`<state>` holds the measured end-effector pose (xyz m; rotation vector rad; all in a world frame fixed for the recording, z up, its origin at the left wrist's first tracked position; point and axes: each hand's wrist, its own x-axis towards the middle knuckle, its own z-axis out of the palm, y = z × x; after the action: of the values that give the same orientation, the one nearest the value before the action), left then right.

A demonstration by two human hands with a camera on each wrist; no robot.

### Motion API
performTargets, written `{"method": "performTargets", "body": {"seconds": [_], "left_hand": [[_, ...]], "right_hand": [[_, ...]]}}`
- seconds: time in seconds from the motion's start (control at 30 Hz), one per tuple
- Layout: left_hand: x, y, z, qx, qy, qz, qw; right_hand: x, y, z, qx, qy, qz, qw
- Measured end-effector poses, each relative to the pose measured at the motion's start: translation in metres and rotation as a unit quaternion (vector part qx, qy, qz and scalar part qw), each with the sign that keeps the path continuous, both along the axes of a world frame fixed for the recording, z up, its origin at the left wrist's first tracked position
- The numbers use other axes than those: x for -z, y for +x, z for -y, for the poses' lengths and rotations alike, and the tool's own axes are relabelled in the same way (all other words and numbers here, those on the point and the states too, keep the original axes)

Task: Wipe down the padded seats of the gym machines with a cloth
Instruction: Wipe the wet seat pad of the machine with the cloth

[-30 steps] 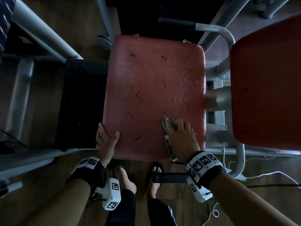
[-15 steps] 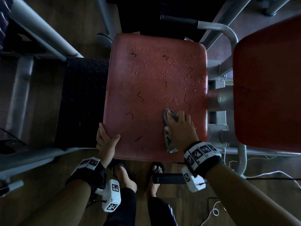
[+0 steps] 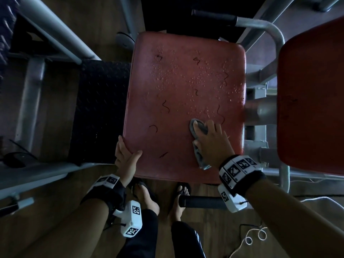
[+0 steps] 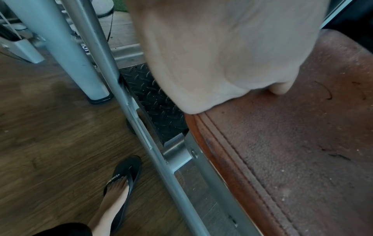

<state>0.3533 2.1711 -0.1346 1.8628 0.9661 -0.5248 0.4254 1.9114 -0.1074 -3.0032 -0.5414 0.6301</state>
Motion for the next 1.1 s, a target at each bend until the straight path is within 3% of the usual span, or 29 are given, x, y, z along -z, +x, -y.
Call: {"method": "performTargets", "body": {"seconds": [0.37,0.6,0.77,1.1], "left_hand": [[-0.004,0.002,-0.001,0.002,-0.014,-0.006,1.0],[-0.004,0.0,-0.002,0.002,-0.021,-0.003,1.0],[-0.002,0.0,-0.003,-0.007,-0.023,0.005,1.0],[-0.002,-0.001,-0.006,-0.001,-0.039,-0.004,0.999]], "right_hand": [[0.004,-0.005,-0.012,-0.115,0.049,0.015,0.992],[0.006,-0.041,-0.014,-0.304,0.113,-0.014,0.946],[0.006,-0.022,-0.03,-0.298,0.102,0.053,0.948],[0.001,-0.032,-0.012,-0.339,0.062,0.036,0.938]]}}
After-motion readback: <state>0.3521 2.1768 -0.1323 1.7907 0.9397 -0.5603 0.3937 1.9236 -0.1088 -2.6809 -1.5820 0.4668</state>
